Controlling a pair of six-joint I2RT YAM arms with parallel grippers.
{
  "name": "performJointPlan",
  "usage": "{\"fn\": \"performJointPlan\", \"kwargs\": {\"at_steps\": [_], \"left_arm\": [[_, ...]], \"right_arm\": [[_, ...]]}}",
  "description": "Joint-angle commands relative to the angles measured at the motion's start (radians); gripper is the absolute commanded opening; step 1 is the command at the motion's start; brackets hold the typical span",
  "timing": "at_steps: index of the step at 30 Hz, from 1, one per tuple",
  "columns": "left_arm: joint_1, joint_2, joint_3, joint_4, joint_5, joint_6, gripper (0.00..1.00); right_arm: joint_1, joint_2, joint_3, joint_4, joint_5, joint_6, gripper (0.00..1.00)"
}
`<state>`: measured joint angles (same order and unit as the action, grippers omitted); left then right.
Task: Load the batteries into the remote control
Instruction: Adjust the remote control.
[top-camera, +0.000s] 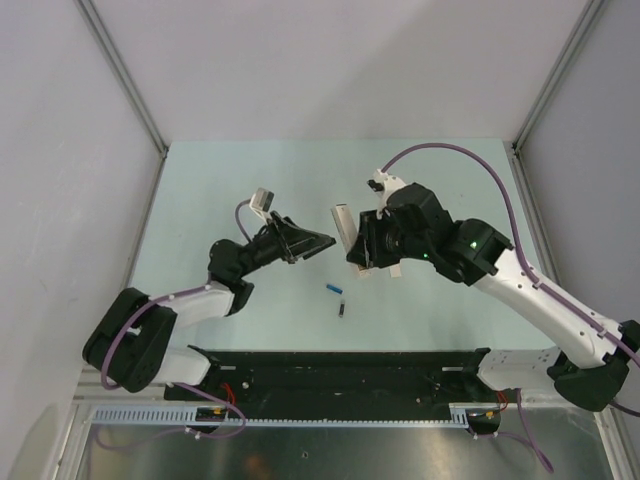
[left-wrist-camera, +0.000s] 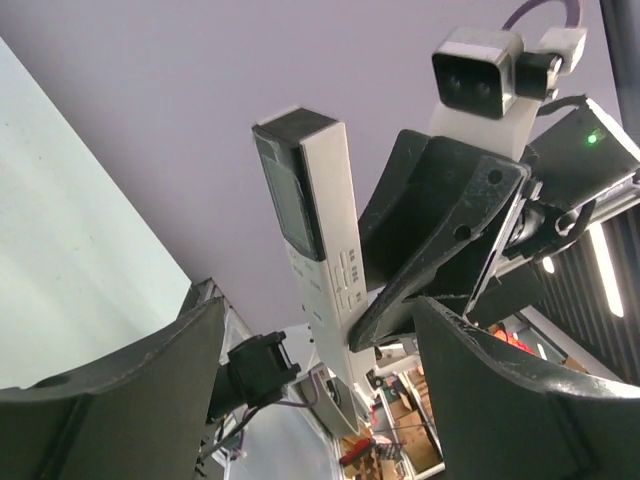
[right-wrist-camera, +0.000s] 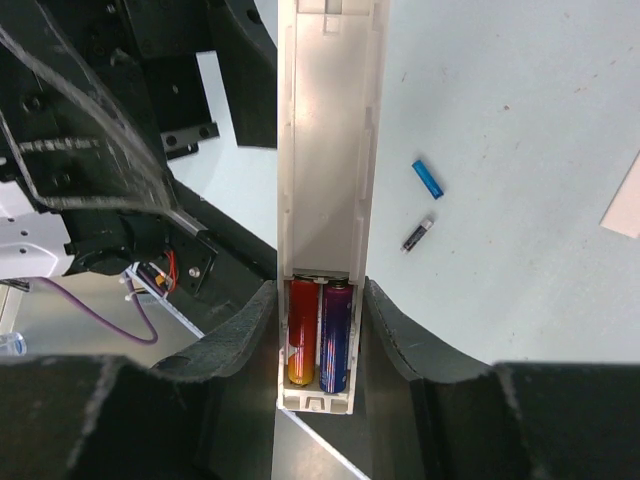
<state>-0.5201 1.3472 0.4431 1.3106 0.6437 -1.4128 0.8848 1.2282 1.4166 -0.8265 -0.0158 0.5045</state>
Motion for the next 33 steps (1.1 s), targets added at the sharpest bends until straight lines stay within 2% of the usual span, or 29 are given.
{"fn": "performJointPlan", "kwargs": {"at_steps": [1,2,3,5,7,8,11,12,13,15,16,19,21,23,25,26,28,33], "left_arm": [[0.057,-0.031,0.074,0.369,0.096,-0.074,0.8],[0.084,-0.025,0.091,0.369,0.105,-0.107,0.81],[0.1,-0.016,0.136,0.368,0.126,-0.124,0.99],[0.137,0.05,0.248,0.363,0.178,-0.211,1.0],[0.149,0.122,0.352,0.363,0.292,-0.28,1.0],[0.149,0.209,0.453,0.363,0.33,-0.379,1.0],[0.149,0.326,0.58,0.369,0.419,-0.547,1.0],[0.149,0.337,0.604,0.369,0.433,-0.552,1.0],[0.149,0.336,0.626,0.369,0.43,-0.539,1.0],[0.149,0.317,0.689,0.371,0.436,-0.419,1.0],[0.138,0.299,0.707,0.371,0.483,-0.267,1.0],[0.114,0.259,0.694,0.369,0.473,-0.087,1.0],[0.115,0.286,0.68,0.368,0.455,-0.084,1.0],[0.146,0.344,0.64,0.371,0.359,-0.265,1.0],[0.175,0.452,0.605,0.372,0.323,-0.439,1.0],[0.181,0.469,0.608,0.374,0.373,-0.41,1.0],[0.183,0.46,0.56,0.374,0.364,-0.284,1.0],[0.181,0.396,0.448,0.374,0.341,-0.106,1.0]], "right_arm": [[-0.006,-0.058,0.051,-0.008,0.014,-0.014,0.0],[-0.006,-0.059,0.051,-0.01,0.014,-0.018,0.0],[-0.006,-0.062,0.051,-0.014,0.014,-0.02,0.0],[-0.004,-0.067,0.048,-0.019,0.014,-0.024,0.0],[-0.004,-0.076,0.047,-0.02,0.014,-0.026,0.0],[-0.004,-0.078,0.042,-0.02,0.04,-0.026,0.0],[-0.004,-0.095,0.035,-0.02,0.045,-0.032,0.0],[-0.004,-0.096,0.03,-0.022,0.045,-0.035,0.0],[-0.004,-0.102,0.028,-0.023,0.046,-0.037,0.0],[-0.003,-0.11,0.024,-0.028,0.054,-0.043,0.0],[-0.004,-0.119,0.024,-0.031,0.059,-0.046,0.0],[-0.004,-0.134,0.022,-0.04,0.071,-0.057,0.0],[-0.004,-0.139,0.019,-0.043,0.079,-0.061,0.0],[-0.006,-0.144,0.018,-0.045,0.085,-0.063,0.0],[-0.004,-0.148,0.012,-0.046,0.088,-0.064,0.0],[-0.006,-0.151,0.012,-0.046,0.091,-0.064,0.0],[-0.006,-0.156,0.012,-0.046,0.091,-0.061,0.0],[-0.006,-0.17,0.004,-0.056,0.105,-0.063,0.0]]}}
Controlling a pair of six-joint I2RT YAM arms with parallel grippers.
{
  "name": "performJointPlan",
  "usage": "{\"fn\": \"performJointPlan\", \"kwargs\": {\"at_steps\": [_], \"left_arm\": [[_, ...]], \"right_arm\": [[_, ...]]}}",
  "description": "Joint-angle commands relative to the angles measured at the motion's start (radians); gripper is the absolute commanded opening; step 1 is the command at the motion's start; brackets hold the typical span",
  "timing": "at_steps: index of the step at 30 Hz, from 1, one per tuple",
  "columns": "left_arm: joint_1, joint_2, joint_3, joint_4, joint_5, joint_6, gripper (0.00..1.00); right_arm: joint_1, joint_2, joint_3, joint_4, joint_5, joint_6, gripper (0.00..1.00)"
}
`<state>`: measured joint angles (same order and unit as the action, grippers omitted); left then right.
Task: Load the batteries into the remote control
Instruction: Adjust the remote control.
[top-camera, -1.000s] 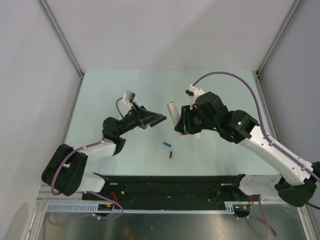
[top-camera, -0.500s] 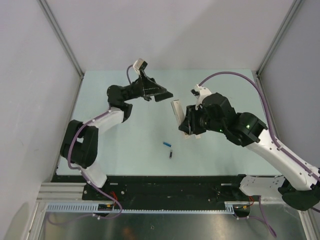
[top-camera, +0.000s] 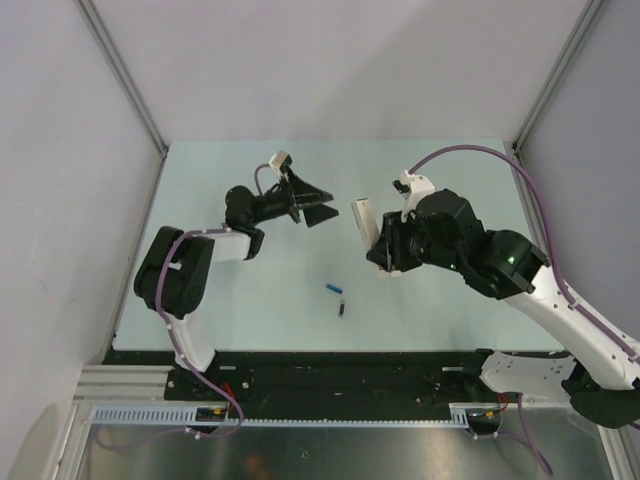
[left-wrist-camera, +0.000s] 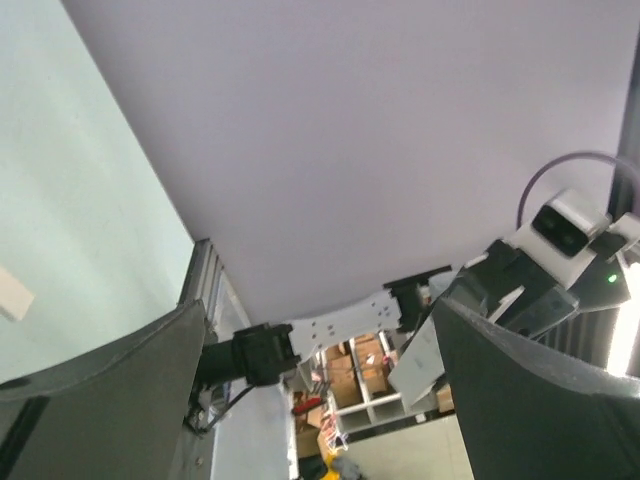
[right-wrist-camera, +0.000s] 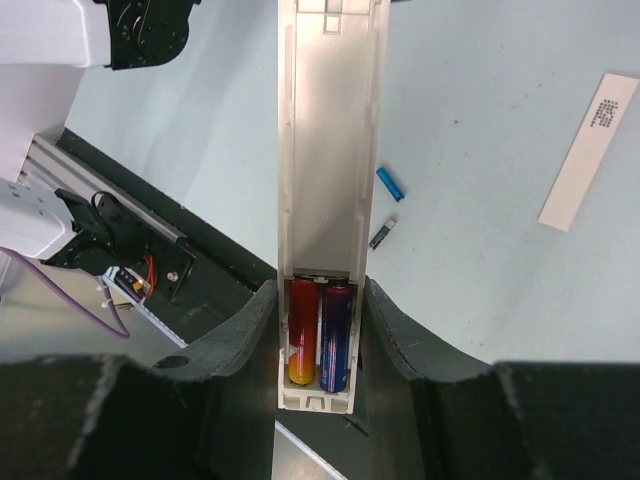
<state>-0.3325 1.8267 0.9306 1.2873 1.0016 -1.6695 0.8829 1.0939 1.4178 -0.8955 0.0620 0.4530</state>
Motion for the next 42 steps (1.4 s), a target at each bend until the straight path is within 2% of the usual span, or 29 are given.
{"fn": "performJointPlan", "kwargs": {"at_steps": [1,8,16,19,24,26,27,29,34,38,41,42], "left_arm": [[-0.005,-0.092,-0.048,0.397,-0.015,0.18,1.0],[-0.016,-0.076,-0.125,0.397,-0.052,0.208,1.0],[-0.117,-0.129,-0.235,0.397,-0.175,0.174,1.0],[-0.143,-0.135,-0.222,0.397,-0.189,0.157,1.0],[-0.233,-0.225,-0.203,0.397,-0.211,0.2,1.0],[-0.244,-0.283,-0.254,0.397,-0.265,0.208,1.0],[-0.249,-0.309,-0.286,0.397,-0.344,0.253,1.0],[-0.255,-0.393,-0.381,0.396,-0.406,0.315,1.0],[-0.243,-0.342,-0.383,0.395,-0.301,0.214,1.0],[-0.286,-0.391,-0.453,0.395,-0.356,0.306,1.0],[-0.286,-0.411,-0.464,0.395,-0.359,0.349,0.85],[-0.286,-0.412,-0.452,0.395,-0.356,0.352,0.85]], "right_arm": [[-0.004,-0.034,0.003,0.017,0.028,-0.013,0.0],[-0.004,-0.019,-0.019,0.038,0.047,-0.016,0.0],[-0.025,0.021,-0.016,0.041,0.05,-0.02,0.0],[-0.044,0.03,-0.019,0.021,0.058,-0.025,0.0],[-0.061,0.052,-0.017,0.033,0.024,-0.013,0.0],[-0.079,0.049,-0.017,0.055,-0.007,-0.001,0.0],[-0.084,0.044,-0.019,0.059,-0.022,0.001,0.0],[-0.094,0.04,-0.02,0.073,-0.053,0.006,0.0],[-0.098,0.021,-0.063,0.124,-0.117,0.036,0.0],[-0.096,0.023,-0.091,0.161,-0.168,0.072,0.0],[-0.098,0.021,-0.106,0.191,-0.214,0.102,0.0],[-0.096,0.021,-0.108,0.202,-0.228,0.107,0.0]]}}
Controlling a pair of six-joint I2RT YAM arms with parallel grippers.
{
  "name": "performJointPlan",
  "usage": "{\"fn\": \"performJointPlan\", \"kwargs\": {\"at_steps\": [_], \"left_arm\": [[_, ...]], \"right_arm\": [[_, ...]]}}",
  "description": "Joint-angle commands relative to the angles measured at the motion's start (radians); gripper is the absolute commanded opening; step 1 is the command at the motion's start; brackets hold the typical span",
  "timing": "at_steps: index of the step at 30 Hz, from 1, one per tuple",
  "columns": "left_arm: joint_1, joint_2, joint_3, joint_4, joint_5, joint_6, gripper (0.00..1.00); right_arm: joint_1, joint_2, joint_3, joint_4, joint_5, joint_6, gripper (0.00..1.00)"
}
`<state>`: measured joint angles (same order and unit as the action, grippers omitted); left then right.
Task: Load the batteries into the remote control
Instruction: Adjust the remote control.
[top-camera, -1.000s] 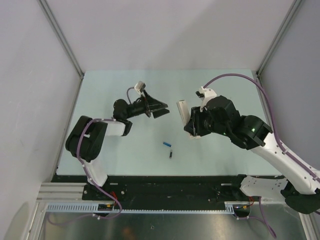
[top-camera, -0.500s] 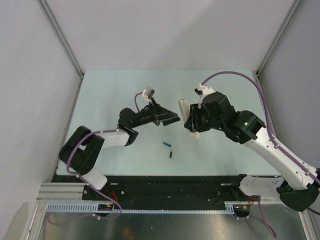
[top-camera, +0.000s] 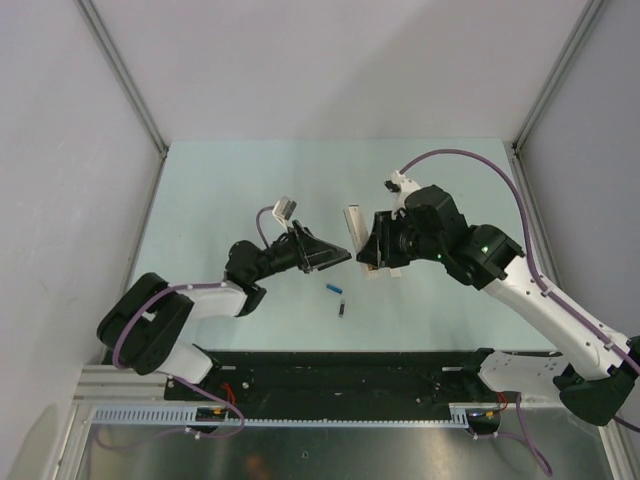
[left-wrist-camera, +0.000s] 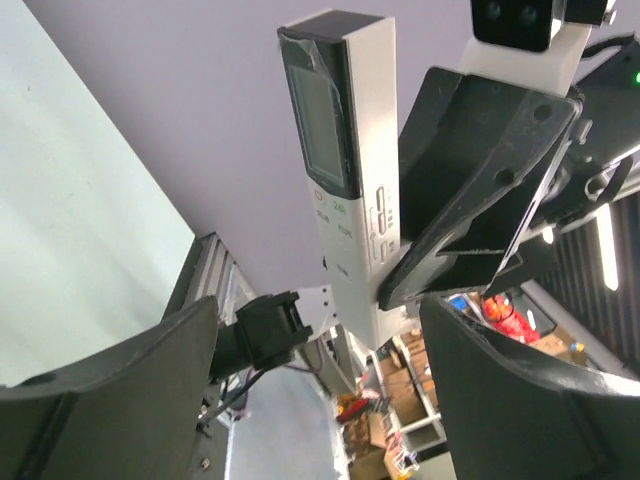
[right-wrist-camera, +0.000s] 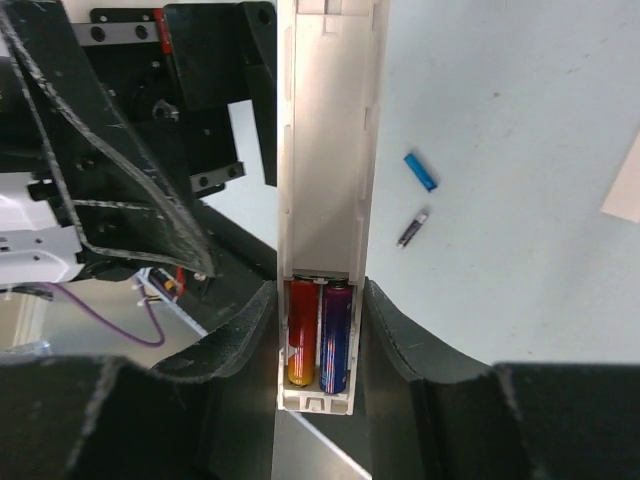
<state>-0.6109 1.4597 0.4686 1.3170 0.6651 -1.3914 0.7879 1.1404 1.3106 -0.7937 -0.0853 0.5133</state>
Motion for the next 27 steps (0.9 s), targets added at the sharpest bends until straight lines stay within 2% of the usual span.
{"fn": "performJointPlan", "kwargs": {"at_steps": [1,4,7,10,11,19,25,26,27], "left_arm": [[-0.009,-0.047,0.019,0.366,-0.013,0.072,0.84],[-0.007,-0.042,0.051,0.366,-0.016,0.072,0.82],[-0.007,-0.039,0.083,0.367,-0.016,0.072,0.75],[-0.006,-0.05,0.11,0.367,-0.021,0.075,0.59],[-0.007,-0.055,0.114,0.366,-0.027,0.078,0.51],[-0.004,-0.082,0.13,0.366,-0.019,0.071,0.49],[-0.003,-0.102,0.11,0.366,-0.016,0.078,0.36],[-0.001,-0.104,0.105,0.366,-0.019,0.077,0.31],[-0.001,-0.108,0.097,0.366,-0.021,0.078,0.31]], "right_arm": [[-0.001,-0.028,-0.002,0.105,-0.082,0.054,0.0],[0.001,-0.034,-0.008,0.122,-0.106,0.062,0.0],[0.004,-0.045,-0.016,0.132,-0.129,0.068,0.0],[0.001,-0.06,-0.031,0.143,-0.145,0.073,0.0],[0.001,-0.068,-0.036,0.146,-0.148,0.077,0.0],[-0.006,-0.085,-0.065,0.188,-0.194,0.096,0.0],[-0.006,-0.088,-0.07,0.212,-0.203,0.102,0.0],[-0.006,-0.088,-0.07,0.217,-0.205,0.102,0.0],[-0.006,-0.088,-0.071,0.221,-0.209,0.103,0.0]]}}
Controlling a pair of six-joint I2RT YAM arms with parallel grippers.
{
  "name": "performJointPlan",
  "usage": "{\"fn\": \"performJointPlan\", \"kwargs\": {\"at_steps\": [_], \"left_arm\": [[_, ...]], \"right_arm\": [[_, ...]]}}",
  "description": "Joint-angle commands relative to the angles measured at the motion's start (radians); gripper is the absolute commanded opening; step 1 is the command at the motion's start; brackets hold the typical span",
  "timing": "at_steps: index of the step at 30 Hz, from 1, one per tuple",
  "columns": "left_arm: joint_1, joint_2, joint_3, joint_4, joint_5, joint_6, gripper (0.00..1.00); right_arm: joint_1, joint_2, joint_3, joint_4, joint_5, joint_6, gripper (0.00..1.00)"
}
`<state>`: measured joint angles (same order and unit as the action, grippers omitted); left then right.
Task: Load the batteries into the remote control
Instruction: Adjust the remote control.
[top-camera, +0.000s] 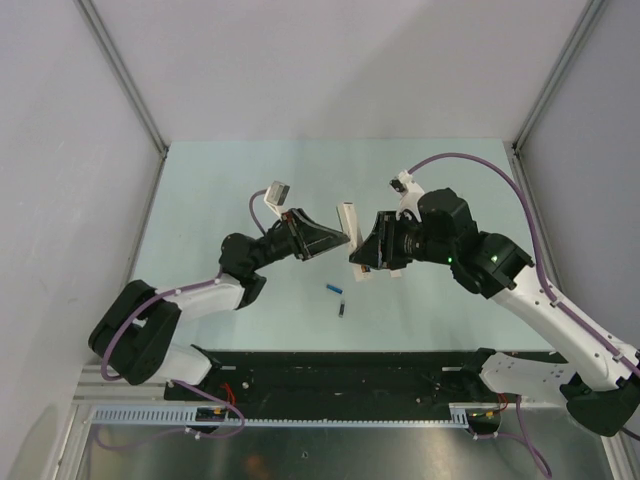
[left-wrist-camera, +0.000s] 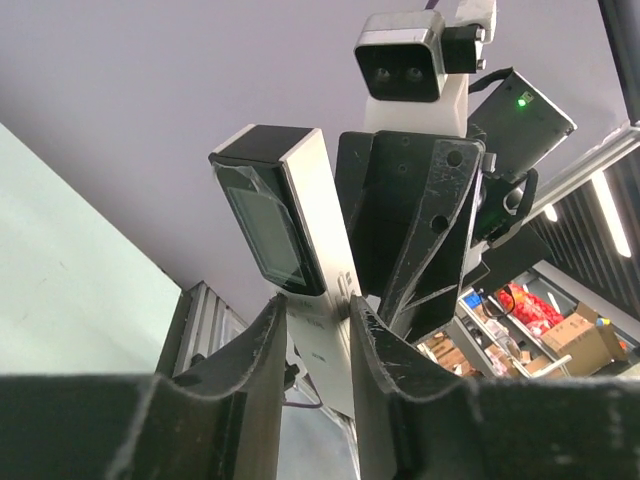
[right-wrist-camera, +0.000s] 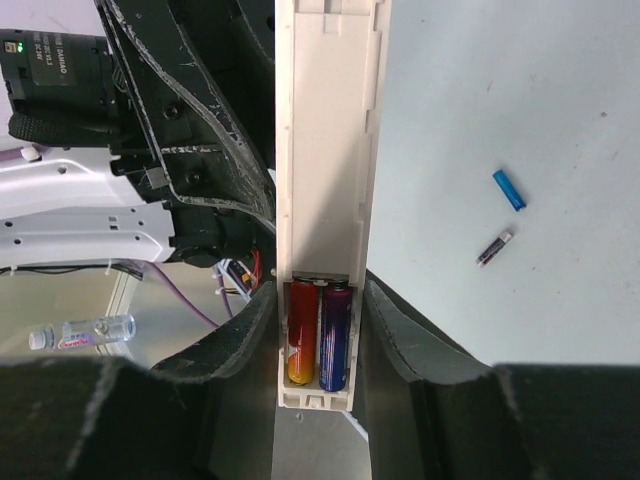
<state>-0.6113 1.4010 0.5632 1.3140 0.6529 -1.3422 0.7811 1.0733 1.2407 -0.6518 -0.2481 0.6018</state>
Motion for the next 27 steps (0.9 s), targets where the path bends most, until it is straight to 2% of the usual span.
{"fn": "performJointPlan", "kwargs": {"at_steps": [1,2,4,7,8,11,13,16,17,20,22,23,24,27], "left_arm": [[0.001,-0.051,0.0,0.369,-0.012,0.029,0.3],[0.002,-0.053,0.001,0.369,-0.012,0.029,0.27],[0.002,-0.056,0.0,0.369,-0.012,0.025,0.28],[0.004,-0.051,0.01,0.369,-0.006,0.015,0.41],[0.002,-0.05,0.013,0.369,-0.003,0.012,0.5],[0.002,-0.048,0.017,0.369,-0.001,0.008,0.59],[0.002,-0.05,0.015,0.369,0.002,0.009,0.59],[0.002,-0.056,0.01,0.37,-0.001,0.015,0.52],[0.002,-0.059,0.01,0.369,-0.004,0.015,0.47],[0.004,-0.066,0.0,0.369,-0.012,0.015,0.44],[0.004,-0.071,-0.005,0.37,-0.012,0.012,0.5],[0.004,-0.074,-0.002,0.369,-0.01,0.011,0.61],[0.004,-0.077,0.0,0.369,-0.009,0.011,0.65],[0.004,-0.097,0.0,0.37,-0.007,0.011,0.73]], "right_arm": [[0.001,-0.019,-0.001,0.08,-0.049,0.016,0.0],[0.003,-0.016,-0.003,0.081,-0.052,0.018,0.0],[0.003,-0.013,-0.006,0.083,-0.063,0.019,0.0],[0.001,-0.009,-0.01,0.095,-0.079,0.026,0.0],[0.001,-0.012,-0.014,0.098,-0.082,0.024,0.0],[0.001,-0.012,-0.015,0.11,-0.089,0.024,0.0],[0.003,-0.012,-0.017,0.116,-0.091,0.026,0.0],[0.001,-0.012,-0.02,0.119,-0.094,0.029,0.0],[0.003,-0.015,-0.02,0.122,-0.094,0.03,0.0],[0.0,-0.026,-0.032,0.148,-0.103,0.039,0.0],[-0.005,-0.039,-0.055,0.173,-0.12,0.059,0.0],[-0.008,-0.045,-0.066,0.204,-0.144,0.075,0.0],[-0.016,-0.05,-0.078,0.224,-0.155,0.085,0.0],[-0.032,-0.068,-0.115,0.283,-0.197,0.125,0.0]]}}
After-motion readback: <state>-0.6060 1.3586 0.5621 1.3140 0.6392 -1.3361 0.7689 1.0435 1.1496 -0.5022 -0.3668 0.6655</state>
